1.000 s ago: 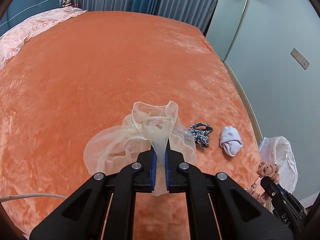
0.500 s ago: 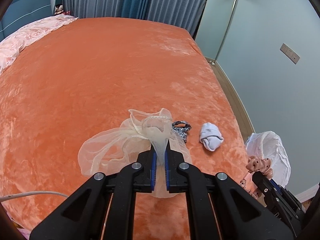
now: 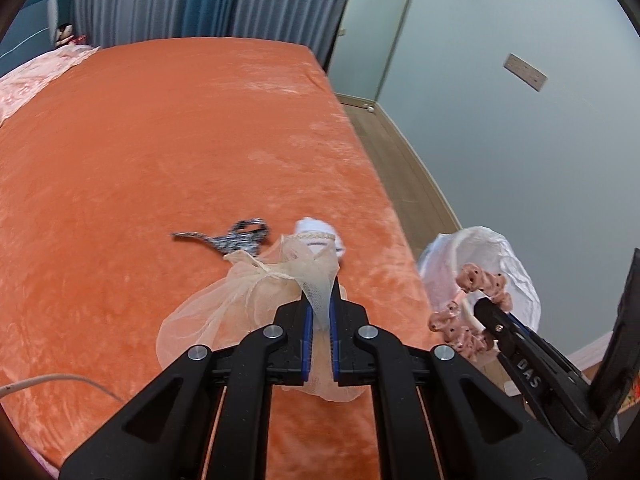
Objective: Collect trash
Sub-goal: 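Carry the veil and pink scrunchie over the trash bin, then open both tools over the bin to drop the veil and scrunchie, then move both tools back over the last items on the bed, then grasp the leopard-print scrunchie with the left tool while the right tool grasps the white sock, then carry the leopard scrunchie and white sock over the trash bin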
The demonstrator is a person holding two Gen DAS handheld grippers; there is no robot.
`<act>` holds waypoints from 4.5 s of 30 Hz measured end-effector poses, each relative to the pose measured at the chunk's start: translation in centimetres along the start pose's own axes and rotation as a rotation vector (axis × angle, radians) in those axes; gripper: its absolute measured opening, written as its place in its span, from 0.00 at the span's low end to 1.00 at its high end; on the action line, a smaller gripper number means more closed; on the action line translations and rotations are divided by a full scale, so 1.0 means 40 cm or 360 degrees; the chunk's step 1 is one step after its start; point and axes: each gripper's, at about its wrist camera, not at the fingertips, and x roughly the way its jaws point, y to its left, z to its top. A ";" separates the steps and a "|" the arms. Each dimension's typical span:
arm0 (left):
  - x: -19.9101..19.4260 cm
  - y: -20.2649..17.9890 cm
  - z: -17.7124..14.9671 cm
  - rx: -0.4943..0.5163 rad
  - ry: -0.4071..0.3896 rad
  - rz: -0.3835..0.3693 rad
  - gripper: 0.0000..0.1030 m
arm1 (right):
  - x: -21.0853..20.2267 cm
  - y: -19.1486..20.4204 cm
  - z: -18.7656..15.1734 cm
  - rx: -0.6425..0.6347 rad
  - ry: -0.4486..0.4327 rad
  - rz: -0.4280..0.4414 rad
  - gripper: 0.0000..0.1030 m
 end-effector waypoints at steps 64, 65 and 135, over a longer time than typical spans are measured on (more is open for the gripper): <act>0.180 -0.028 0.078 0.0013 -0.0012 0.0239 0.44 | 0.108 0.018 0.032 -0.0086 0.0080 -0.0057 0.50; 0.180 -0.004 0.078 -0.0011 -0.0011 0.0259 0.44 | 0.118 0.039 0.028 -0.0113 0.0093 -0.0051 0.50; 0.026 0.076 -0.005 -0.0178 0.0032 0.0237 0.11 | -0.008 0.170 -0.005 -0.0339 0.0061 0.0204 0.22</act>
